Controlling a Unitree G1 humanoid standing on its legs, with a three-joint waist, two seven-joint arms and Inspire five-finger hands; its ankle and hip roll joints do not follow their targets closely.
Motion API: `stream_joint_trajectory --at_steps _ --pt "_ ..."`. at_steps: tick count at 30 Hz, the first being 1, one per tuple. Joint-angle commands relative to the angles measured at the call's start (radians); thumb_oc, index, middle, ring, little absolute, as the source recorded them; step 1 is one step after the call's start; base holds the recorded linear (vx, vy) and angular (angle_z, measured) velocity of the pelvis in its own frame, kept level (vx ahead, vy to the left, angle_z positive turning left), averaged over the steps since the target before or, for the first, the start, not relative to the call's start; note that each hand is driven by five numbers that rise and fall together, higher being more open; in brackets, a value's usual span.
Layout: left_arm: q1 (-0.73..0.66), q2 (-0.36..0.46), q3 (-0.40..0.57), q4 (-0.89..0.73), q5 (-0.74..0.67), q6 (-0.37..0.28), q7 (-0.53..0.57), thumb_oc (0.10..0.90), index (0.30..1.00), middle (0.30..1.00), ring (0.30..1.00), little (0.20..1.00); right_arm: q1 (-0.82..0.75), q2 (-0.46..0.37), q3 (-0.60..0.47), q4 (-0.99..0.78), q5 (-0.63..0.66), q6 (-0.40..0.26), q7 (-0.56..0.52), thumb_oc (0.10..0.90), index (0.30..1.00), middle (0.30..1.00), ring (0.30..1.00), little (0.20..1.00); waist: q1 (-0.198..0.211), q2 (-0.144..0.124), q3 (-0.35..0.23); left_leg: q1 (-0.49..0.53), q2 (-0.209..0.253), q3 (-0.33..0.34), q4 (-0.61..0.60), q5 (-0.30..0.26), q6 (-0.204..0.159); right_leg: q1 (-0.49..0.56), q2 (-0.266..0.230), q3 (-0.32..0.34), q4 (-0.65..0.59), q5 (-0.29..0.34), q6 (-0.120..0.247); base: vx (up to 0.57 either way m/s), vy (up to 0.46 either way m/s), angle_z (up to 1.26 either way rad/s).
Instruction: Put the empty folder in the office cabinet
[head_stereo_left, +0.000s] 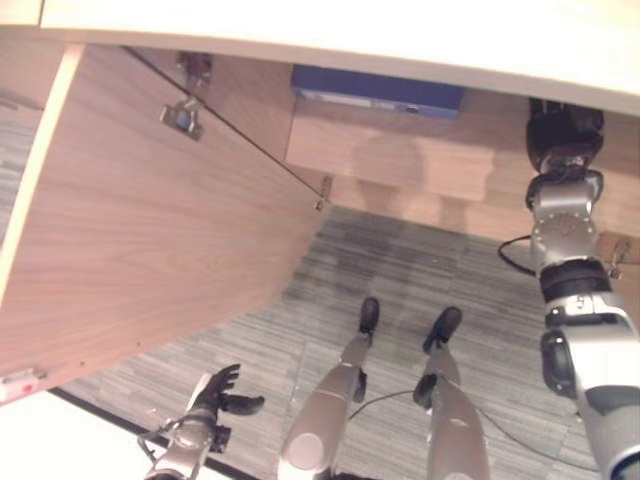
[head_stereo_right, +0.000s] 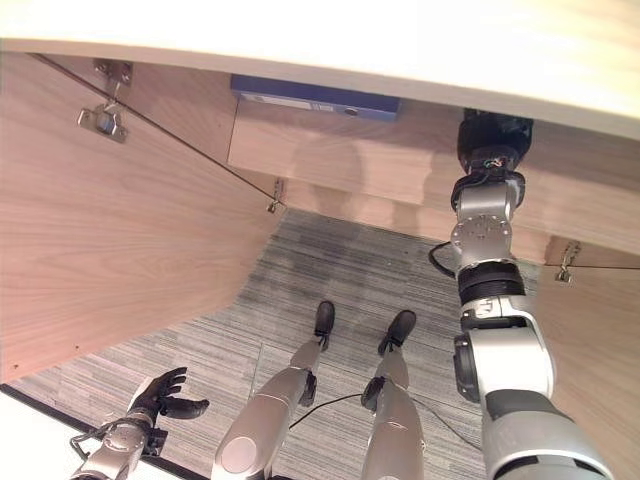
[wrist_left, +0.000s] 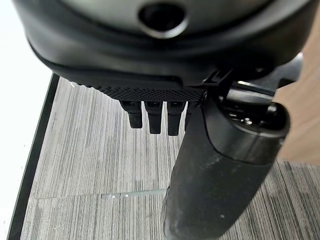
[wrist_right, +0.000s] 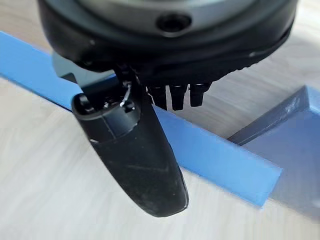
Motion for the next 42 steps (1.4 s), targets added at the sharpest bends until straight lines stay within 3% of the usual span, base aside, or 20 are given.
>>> stream_joint_trajectory --at_steps 1,3,4,7,20,27,30,31,32,33,36,37,40,42 --pt "0.119 0.087 -0.025 0.068 0.027 0.001 0.025 0.8 0.9 0.9 0.9 0.9 -0.085 -0.174 0.138 -0.002 -0.298 0.036 0.018 0.8 0.9 0.9 0.9 0.9 0.012 -0.021 -0.086 0.027 0.006 -0.027 -0.027 -0.081 -0.057 0.003 -0.005 -0.012 0.145 -0.194 0.082 0.0 0.0 0.0" --pt "0.118 0.086 -0.026 0.079 0.029 -0.001 0.023 0.8 0.9 0.9 0.9 0.9 -0.099 -0.2 0.188 0.023 -0.375 0.072 0.013 0.8 0.9 0.9 0.9 0.9 0.008 -0.025 -0.082 0.026 0.008 -0.026 -0.027 -0.08 -0.057 0.001 -0.005 -0.012 0.144 -0.192 0.082 -0.02 0.011 0.0" --pt "0.122 0.093 -0.032 0.091 0.034 -0.01 0.024 0.8 0.9 0.9 0.9 0.9 -0.179 -0.274 0.375 0.112 -0.607 0.167 0.011 0.8 0.9 0.9 0.9 0.9 0.001 -0.047 -0.069 0.019 0.009 -0.021 -0.027 -0.073 -0.055 -0.004 -0.006 -0.013 0.14 -0.178 0.082 0.0 0.0 0.0" --pt "0.129 0.094 -0.034 0.083 0.037 -0.013 0.026 0.8 0.9 0.9 0.9 0.9 -0.226 -0.295 0.472 0.13 -0.7 0.211 0.023 0.8 0.9 0.9 0.9 0.9 -0.011 -0.054 -0.059 0.014 0.01 -0.02 -0.027 -0.069 -0.055 -0.004 -0.005 -0.015 0.135 -0.172 0.081 -0.02 0.012 -0.05" --pt "0.139 0.123 -0.068 0.037 0.054 -0.024 -0.01 0.8 0.9 0.9 0.9 0.9 -0.269 -0.352 0.704 0.12 -0.781 0.255 0.168 0.8 0.9 0.9 0.9 0.9 -0.016 -0.081 -0.043 0.016 0.011 -0.017 -0.027 -0.066 -0.055 0.003 -0.003 -0.017 0.123 -0.155 0.082 0.0 0.0 0.0" --pt "0.134 0.122 -0.07 0.034 0.062 -0.024 -0.019 0.8 0.9 0.9 0.9 0.9 -0.23 -0.324 0.675 0.142 -0.754 0.262 0.186 0.8 0.9 0.9 0.9 0.9 -0.011 -0.077 -0.04 0.015 0.009 -0.015 -0.027 -0.065 -0.054 0.005 -0.003 -0.016 0.116 -0.15 0.084 0.0 0.0 0.0" --pt "0.13 0.121 -0.071 0.035 0.059 -0.025 -0.019 0.8 0.9 0.9 0.9 0.9 -0.245 -0.309 0.687 0.189 -0.802 0.272 0.186 0.8 0.9 0.9 0.9 0.9 -0.008 -0.077 -0.039 0.013 0.01 -0.012 -0.027 -0.064 -0.054 0.004 -0.002 -0.014 0.112 -0.146 0.084 0.0 0.003 -0.01" --pt "0.132 0.122 -0.072 0.032 0.058 -0.026 -0.019 0.8 0.9 0.9 0.9 0.9 -0.252 -0.31 0.706 0.193 -0.84 0.278 0.193 0.8 0.9 0.9 0.9 0.9 -0.007 -0.079 -0.04 0.012 0.01 -0.012 -0.027 -0.063 -0.055 0.004 -0.001 -0.014 0.11 -0.146 0.084 -0.02 0.009 -0.04" --pt "0.132 0.126 -0.074 0.031 0.061 -0.029 -0.018 0.8 0.9 0.9 0.9 0.9 -0.285 -0.319 0.788 0.202 -0.974 0.292 0.211 0.8 0.9 0.9 0.9 0.9 -0.007 -0.084 -0.039 0.009 0.011 -0.012 -0.027 -0.061 -0.055 0.002 -0.001 -0.013 0.109 -0.144 0.084 0.0 0.0 0.0" --pt "0.132 0.124 -0.074 0.031 0.061 -0.029 -0.018 0.8 0.9 0.9 0.9 0.9 -0.289 -0.318 0.791 0.203 -0.974 0.292 0.212 0.8 0.9 0.9 0.9 0.9 -0.008 -0.083 -0.038 0.009 0.011 -0.012 -0.027 -0.061 -0.055 0.002 -0.001 -0.013 0.109 -0.144 0.084 0.0 0.0 0.0" --pt "0.144 0.129 -0.074 0.022 0.073 -0.032 -0.013 0.8 0.9 0.9 0.9 0.9 -0.316 -0.341 0.922 0.179 -1.178 0.301 0.241 0.8 0.9 0.9 0.9 0.9 -0.011 -0.091 -0.038 0.008 0.011 -0.014 -0.027 -0.06 -0.056 0.002 -0.001 -0.015 0.108 -0.142 0.085 0.0 0.0 0.0" --pt "0.144 0.128 -0.073 0.022 0.073 -0.031 -0.013 0.8 0.9 0.9 0.9 0.9 -0.318 -0.341 0.924 0.178 -1.179 0.302 0.241 0.8 0.9 0.9 0.9 0.9 -0.012 -0.09 -0.037 0.008 0.011 -0.015 -0.027 -0.06 -0.056 0.002 -0.001 -0.015 0.108 -0.142 0.085 0.0 0.0 0.0" --pt "0.143 0.124 -0.061 0.02 0.076 -0.032 -0.006 0.8 0.9 0.9 0.9 0.9 -0.322 -0.332 1.07 0.105 -1.478 0.308 0.271 0.8 0.9 0.9 0.9 0.9 -0.012 -0.097 -0.038 0.009 0.01 -0.018 -0.027 -0.063 -0.055 0.007 -0.002 -0.012 0.101 -0.14 0.087 0.0 0.002 0.01" --pt "0.135 0.119 -0.06 0.028 0.082 -0.03 -0.003 0.8 0.9 0.9 0.9 0.9 -0.31 -0.326 1.091 0.078 -1.538 0.314 0.286 0.8 0.9 0.9 0.9 0.9 -0.015 -0.098 -0.037 0.01 0.01 -0.019 -0.027 -0.064 -0.056 0.007 -0.002 -0.01 0.099 -0.141 0.087 0.0 0.0 0.0"
